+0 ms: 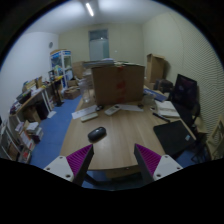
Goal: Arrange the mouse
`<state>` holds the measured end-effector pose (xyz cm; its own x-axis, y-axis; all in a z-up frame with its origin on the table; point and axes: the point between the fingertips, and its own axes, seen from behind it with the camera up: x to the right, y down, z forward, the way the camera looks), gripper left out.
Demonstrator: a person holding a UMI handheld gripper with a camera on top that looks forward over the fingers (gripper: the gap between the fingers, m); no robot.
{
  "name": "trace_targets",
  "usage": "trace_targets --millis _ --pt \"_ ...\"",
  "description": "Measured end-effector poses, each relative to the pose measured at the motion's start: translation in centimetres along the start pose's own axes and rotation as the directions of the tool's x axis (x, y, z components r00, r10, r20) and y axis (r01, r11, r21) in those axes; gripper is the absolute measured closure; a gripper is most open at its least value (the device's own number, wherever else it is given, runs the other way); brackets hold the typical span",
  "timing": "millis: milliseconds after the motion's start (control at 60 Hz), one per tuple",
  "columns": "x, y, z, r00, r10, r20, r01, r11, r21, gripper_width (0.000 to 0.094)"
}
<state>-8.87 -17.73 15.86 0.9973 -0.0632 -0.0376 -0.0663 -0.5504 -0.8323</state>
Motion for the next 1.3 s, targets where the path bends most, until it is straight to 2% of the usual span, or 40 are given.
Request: trace_targets --millis 133,183,383,467,583,600,617,767,917,933,950,983,1067,1083,1150,1300 --pt "-3.2 0.9 1.8 0.996 -0.006 0.085 0.006 1.000 -0.006 0.0089" --pt "-2.4 1.5 4.9 0.992 -0.007 0.129 0.010 1.000 -0.023 0.0095" --pt "-8.0 5.2 10.7 0.955 -0.062 0.290 0.087 0.994 -0.073 0.0096" --pt "-9.0 7.2 13.6 0.945 -0.082 0.317 0.125 0.985 -0.117 0.0095" --pt "-9.6 9.0 17.5 0.945 -0.072 0.320 0.135 0.975 -0.179 0.0088" --pt "-9.6 8.4 18.1 0.946 -0.073 0.316 0.129 0.978 -0.162 0.0042" --pt "-9.8 7.8 18.8 0.946 -0.074 0.316 0.126 0.981 -0.147 0.0120" --pt "-10.6 5.3 23.1 0.956 -0.064 0.285 0.106 0.985 -0.133 0.0132" --pt "-10.7 3.6 26.6 0.973 -0.150 0.173 0.171 0.979 -0.111 0.0150" --pt "-10.7 3.5 27.1 0.973 -0.161 0.165 0.180 0.978 -0.105 0.0118" --pt "-11.0 3.2 27.4 0.975 -0.159 0.157 0.175 0.980 -0.096 0.0171" --pt "-11.1 2.8 27.8 0.982 -0.134 0.134 0.147 0.985 -0.090 0.0168" --pt "-11.2 2.1 28.8 0.989 -0.110 0.094 0.118 0.990 -0.075 0.0257" --pt "-11.1 2.1 28.8 0.990 -0.105 0.090 0.112 0.991 -0.076 0.0249" --pt "-10.8 1.8 29.2 0.994 -0.087 0.063 0.092 0.992 -0.081 0.0443" --pt "-10.7 2.1 29.4 0.993 -0.089 0.072 0.100 0.982 -0.163 0.0528"
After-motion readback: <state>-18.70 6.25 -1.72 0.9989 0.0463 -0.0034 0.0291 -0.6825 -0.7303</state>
